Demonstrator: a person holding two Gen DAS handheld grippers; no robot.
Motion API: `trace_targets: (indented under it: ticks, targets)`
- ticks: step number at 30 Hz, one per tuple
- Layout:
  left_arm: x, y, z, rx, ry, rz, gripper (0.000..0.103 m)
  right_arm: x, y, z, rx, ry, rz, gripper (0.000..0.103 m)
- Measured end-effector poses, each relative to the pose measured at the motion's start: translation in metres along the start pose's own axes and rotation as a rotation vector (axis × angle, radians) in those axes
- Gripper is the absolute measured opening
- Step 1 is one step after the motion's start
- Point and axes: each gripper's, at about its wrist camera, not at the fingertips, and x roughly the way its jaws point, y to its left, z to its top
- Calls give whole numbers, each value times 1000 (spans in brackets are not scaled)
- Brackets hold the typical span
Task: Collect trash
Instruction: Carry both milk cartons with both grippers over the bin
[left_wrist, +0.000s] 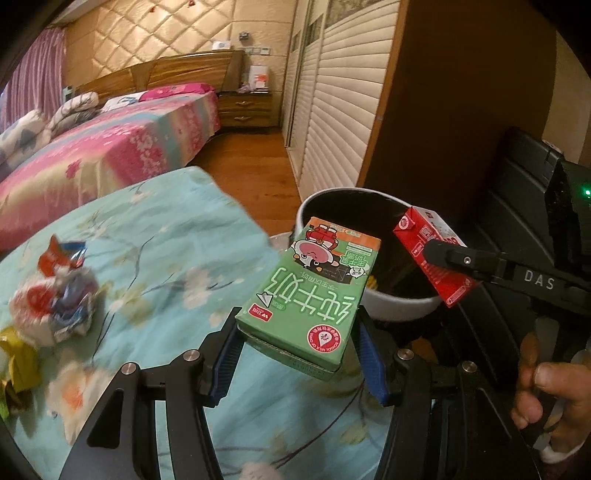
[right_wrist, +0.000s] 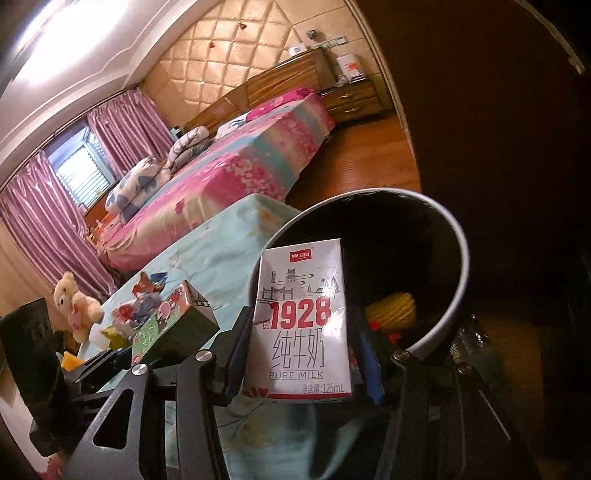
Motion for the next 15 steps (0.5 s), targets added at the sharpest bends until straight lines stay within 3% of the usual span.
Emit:
trace_targets:
  ticks: [15]
  targets:
    - [42,-27,31,58,12,-16,56,14,-34,20,52,2,-32,52]
